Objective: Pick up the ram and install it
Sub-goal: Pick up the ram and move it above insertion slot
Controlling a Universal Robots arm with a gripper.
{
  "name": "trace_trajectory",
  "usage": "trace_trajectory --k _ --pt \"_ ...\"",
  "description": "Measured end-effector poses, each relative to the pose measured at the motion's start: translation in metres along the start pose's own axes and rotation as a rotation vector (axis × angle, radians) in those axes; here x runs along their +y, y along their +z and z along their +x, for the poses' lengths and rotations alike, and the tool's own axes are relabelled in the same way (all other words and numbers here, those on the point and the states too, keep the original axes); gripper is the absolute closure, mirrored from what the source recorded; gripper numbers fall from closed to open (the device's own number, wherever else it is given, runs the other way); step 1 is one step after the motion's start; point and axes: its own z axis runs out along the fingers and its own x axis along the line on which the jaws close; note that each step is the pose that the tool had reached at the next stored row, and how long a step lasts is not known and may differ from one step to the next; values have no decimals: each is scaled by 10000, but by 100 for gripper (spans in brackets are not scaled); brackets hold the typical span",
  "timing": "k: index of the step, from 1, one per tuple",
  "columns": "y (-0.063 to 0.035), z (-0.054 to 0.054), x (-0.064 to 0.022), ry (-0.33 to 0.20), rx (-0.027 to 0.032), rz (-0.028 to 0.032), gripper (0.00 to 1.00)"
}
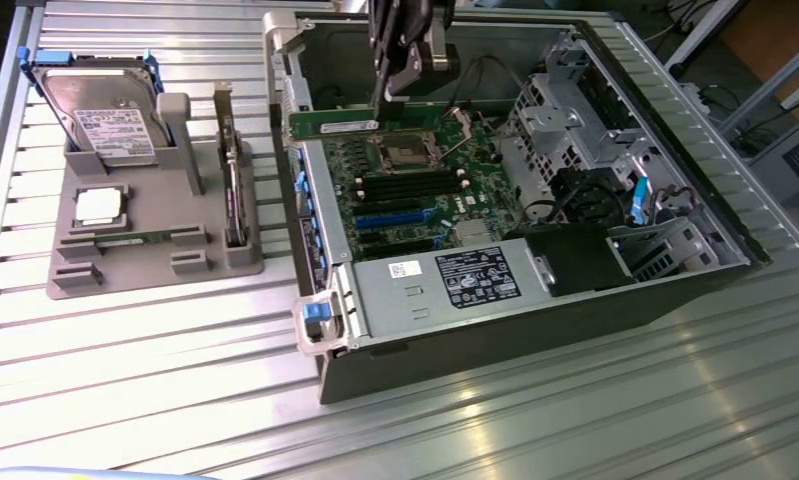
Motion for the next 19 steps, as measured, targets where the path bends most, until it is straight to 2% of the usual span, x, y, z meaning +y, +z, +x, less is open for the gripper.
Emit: trace_trajectory --k 19 --pt "-6 3 -203 3 66 -1 88"
